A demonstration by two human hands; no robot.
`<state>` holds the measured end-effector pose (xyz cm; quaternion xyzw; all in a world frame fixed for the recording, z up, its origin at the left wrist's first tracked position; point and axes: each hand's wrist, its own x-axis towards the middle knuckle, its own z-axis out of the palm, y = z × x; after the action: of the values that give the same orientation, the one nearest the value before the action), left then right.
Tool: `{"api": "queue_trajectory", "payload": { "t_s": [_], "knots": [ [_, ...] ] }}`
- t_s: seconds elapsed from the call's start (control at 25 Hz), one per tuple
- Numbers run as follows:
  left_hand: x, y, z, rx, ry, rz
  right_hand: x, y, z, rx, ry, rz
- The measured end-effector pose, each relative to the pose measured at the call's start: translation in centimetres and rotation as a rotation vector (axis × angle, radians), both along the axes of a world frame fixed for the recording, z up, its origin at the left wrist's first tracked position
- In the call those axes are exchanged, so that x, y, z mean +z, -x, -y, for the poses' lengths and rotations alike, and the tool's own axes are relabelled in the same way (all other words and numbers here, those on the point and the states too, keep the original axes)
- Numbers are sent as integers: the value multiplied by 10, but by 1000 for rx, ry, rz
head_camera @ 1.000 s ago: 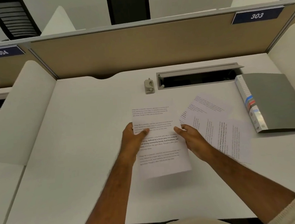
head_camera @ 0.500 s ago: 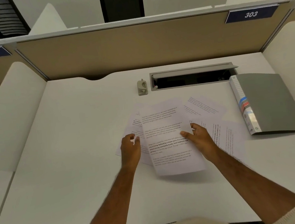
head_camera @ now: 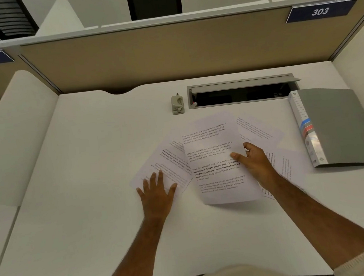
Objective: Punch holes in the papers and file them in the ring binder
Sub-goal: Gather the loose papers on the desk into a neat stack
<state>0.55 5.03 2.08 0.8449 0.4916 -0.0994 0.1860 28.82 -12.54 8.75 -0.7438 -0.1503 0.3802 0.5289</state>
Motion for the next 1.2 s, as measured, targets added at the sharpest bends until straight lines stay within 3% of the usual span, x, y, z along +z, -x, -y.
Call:
{"api": "queue_trajectory", "payload": {
  "t_s": [0.32, 0.68, 0.8, 1.08, 1.2],
  "knots": [
    [-2, 40, -49, 6, 36, -2, 0, 4, -3, 20, 3, 18],
    [24, 27, -109, -219, 94, -286, 1, 1, -8, 33, 29, 30],
    [25, 17, -114, -310, 25, -337, -1, -1, -9, 38, 47, 48],
    [17, -5, -110, -687, -242, -215, -12, -8, -10, 9, 98, 109],
    [8, -2, -102, -554, -317, 93, -19, -12, -11, -3, 126, 149]
  ]
}}
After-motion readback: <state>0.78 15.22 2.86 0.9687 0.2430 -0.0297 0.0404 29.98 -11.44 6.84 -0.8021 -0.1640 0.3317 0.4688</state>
